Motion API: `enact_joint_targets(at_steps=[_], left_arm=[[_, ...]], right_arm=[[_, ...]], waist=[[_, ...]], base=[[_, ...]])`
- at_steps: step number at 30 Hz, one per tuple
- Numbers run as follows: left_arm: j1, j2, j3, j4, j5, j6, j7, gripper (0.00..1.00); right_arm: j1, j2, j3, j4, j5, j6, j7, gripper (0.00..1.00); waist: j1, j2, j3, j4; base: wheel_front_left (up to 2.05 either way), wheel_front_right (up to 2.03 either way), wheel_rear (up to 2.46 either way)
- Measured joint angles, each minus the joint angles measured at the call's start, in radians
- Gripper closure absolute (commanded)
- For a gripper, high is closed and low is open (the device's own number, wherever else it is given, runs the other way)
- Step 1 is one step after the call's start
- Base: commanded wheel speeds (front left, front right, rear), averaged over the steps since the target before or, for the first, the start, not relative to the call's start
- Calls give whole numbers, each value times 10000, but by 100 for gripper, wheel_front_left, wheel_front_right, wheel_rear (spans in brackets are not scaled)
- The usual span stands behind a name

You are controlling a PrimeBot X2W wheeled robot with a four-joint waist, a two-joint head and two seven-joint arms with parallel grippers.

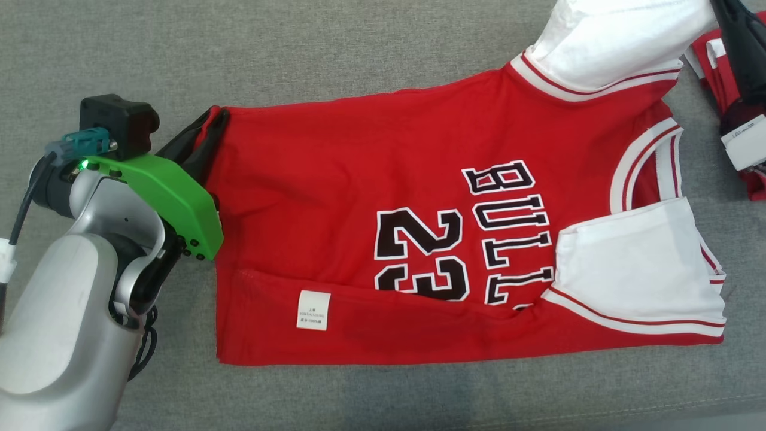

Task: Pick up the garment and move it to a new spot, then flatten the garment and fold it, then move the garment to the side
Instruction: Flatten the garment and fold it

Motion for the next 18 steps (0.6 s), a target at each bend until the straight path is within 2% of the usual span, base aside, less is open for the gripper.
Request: enact_joint_targets(at_steps=[5, 8, 14, 18], left_arm=[[-33, 0, 75, 163, 2, -17, -219, 100], [-46, -46, 75, 288, -2, -180, -541, 100], [-57, -104, 59, 385, -31, -362, -1106, 100], [61, 59, 90, 456, -111, -453, -1289, 100]], right_arm=[[-148, 169, 128, 167, -44, 56, 71, 100], [-149, 173, 142, 380, -102, 127, 42, 100], [-7, 324, 111, 353, -77, 270, -339, 100], [317, 527, 94, 186, -42, 359, -681, 100]], waist=[[0, 0, 63, 136], [0, 0, -9, 147], [0, 0, -228, 95], [0, 0, -357, -62]], base=[[0, 0, 0], [0, 0, 0], [0, 0, 0], [0, 0, 0]])
